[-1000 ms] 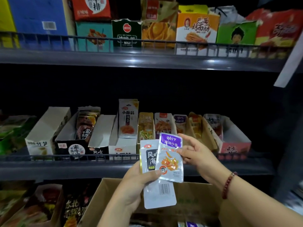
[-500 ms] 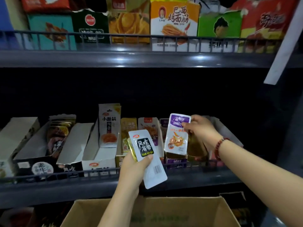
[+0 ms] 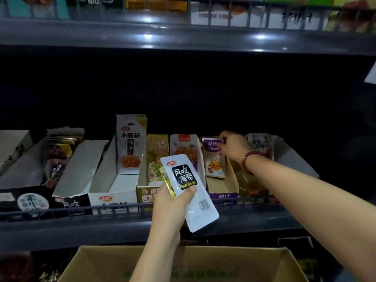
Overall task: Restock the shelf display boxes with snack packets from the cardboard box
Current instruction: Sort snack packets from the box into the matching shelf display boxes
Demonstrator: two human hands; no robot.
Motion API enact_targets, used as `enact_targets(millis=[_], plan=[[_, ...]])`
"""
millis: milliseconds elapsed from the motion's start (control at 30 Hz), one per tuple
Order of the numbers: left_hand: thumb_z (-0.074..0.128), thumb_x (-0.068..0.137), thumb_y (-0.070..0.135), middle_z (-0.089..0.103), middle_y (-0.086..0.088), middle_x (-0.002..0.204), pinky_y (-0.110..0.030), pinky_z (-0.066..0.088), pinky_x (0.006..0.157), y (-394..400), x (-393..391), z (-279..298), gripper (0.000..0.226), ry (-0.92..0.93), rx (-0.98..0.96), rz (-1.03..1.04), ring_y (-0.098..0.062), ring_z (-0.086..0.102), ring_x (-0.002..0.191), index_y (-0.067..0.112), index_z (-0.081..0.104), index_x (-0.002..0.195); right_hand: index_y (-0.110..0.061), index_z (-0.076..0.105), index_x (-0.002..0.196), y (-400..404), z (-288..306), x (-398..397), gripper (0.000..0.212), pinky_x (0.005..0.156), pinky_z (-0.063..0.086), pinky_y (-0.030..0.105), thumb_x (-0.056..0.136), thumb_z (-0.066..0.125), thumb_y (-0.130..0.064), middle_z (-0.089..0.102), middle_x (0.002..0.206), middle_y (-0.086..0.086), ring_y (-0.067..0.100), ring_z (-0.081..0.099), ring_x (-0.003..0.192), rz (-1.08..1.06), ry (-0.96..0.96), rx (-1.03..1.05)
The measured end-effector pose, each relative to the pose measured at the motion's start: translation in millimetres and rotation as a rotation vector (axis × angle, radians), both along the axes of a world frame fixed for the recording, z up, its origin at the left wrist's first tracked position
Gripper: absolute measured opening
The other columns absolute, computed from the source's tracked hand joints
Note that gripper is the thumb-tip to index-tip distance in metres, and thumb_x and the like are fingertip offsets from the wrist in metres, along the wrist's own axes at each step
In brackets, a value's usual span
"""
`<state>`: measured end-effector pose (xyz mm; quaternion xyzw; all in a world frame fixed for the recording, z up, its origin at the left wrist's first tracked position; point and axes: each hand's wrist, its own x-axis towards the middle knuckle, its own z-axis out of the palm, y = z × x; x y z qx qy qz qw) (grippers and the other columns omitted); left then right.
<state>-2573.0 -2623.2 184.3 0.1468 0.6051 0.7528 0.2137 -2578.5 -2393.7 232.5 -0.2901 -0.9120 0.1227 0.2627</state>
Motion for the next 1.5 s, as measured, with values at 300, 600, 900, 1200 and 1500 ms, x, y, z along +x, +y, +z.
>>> enact_targets(millis=[300,600,900,1200,1500], plan=[[0.069,0.086,0.005,0.072,-0.002,0.099,-0.029,0.05,0.064,0,-1,-6,0.021,-0.049,0.024,-0.019,-0.021,0.068,0.093,0.02,0.062,0.098,-0.025,0.058,0.095,31,6,-30,0.007,0.071,0.04,0.025,0.091,0.062,-0.021,0.058,0.099,-0.005,0.009,0.051,0.084,-0.057,0.037,-0.128],[0.069,0.085,0.004,0.073,0.0,0.096,-0.041,0.053,0.081,2,-1,-10,0.023,-0.083,0.056,-0.046,-0.023,0.068,0.095,0.023,0.062,0.095,-0.028,0.068,0.106,46,-10,-35,0.017,0.095,0.046,0.036,0.092,0.059,-0.026,0.043,0.121,0.002,0.022,0.049,0.11,-0.09,0.037,-0.052],[0.072,0.083,0.005,0.073,0.001,0.096,-0.035,0.054,0.071,3,-1,-11,0.025,-0.068,0.034,-0.046,-0.02,0.069,0.09,0.023,0.063,0.097,-0.027,0.067,0.112,20,-16,-15,0.025,0.084,0.046,0.025,0.088,0.064,-0.024,0.049,0.119,0.001,0.017,0.054,0.102,-0.012,0.216,-0.085],[0.077,0.077,0.004,0.075,0.003,0.09,-0.028,0.056,0.057,-18,23,19,0.026,0.042,-0.005,-0.009,-0.014,0.072,0.078,0.02,0.065,0.094,-0.022,0.07,0.096,-81,-3,62,0.014,0.073,0.048,0.02,0.093,0.058,-0.03,0.068,0.095,-0.008,0.007,0.06,0.087,0.27,0.339,-0.648],[0.079,0.076,0.012,0.075,0.004,0.092,-0.025,0.054,0.056,-73,56,36,0.031,0.125,-0.084,0.012,-0.013,0.072,0.08,0.02,0.063,0.102,-0.013,0.069,0.088,-158,9,131,0.017,0.063,0.049,0.019,0.093,0.059,-0.025,0.07,0.084,0.006,0.01,0.06,0.071,0.481,0.21,-0.871]])
